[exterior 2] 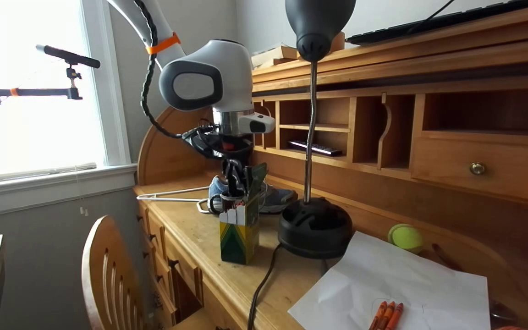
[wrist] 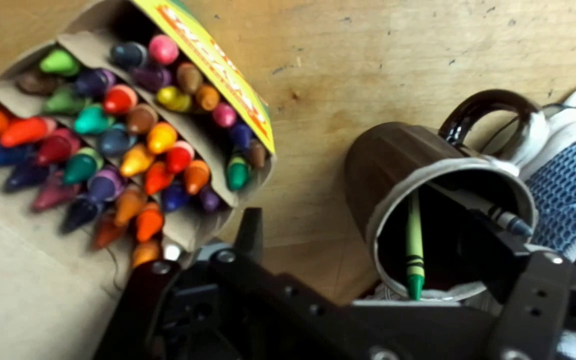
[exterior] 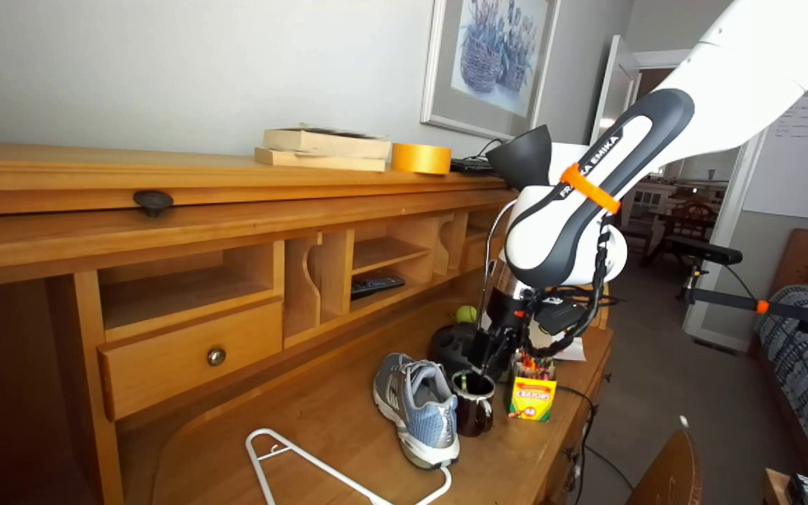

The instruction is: Remove the crayon from the mug and put it in the box.

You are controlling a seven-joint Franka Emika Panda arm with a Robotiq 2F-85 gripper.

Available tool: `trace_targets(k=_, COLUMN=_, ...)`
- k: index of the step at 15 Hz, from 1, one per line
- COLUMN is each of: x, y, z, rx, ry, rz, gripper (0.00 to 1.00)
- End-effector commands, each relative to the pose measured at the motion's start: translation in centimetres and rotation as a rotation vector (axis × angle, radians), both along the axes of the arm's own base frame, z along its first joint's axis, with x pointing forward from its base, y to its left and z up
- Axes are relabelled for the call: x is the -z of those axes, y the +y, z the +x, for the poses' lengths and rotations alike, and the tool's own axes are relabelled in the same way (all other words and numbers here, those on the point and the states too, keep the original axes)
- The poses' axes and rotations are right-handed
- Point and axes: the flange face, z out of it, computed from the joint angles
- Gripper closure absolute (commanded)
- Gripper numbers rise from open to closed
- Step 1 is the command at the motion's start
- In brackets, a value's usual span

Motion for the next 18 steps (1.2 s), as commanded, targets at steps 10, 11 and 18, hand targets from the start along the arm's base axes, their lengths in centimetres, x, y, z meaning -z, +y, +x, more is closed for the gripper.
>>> trace_targets(k=10, x=0.1, y=1.0, z=0.2, rx=-0.028, ry=0.028, rz=0.01, gripper=0.5)
trace_targets(k=11, x=0.2, y=1.1, z=0.2, rx=-0.03, ry=0.029, rz=0.009, gripper=0.59)
trace_targets(k=18, x=0.5, y=1.7, z=-0.3, rx=-0.121, ry=0.07, rz=0.029, gripper=1.0)
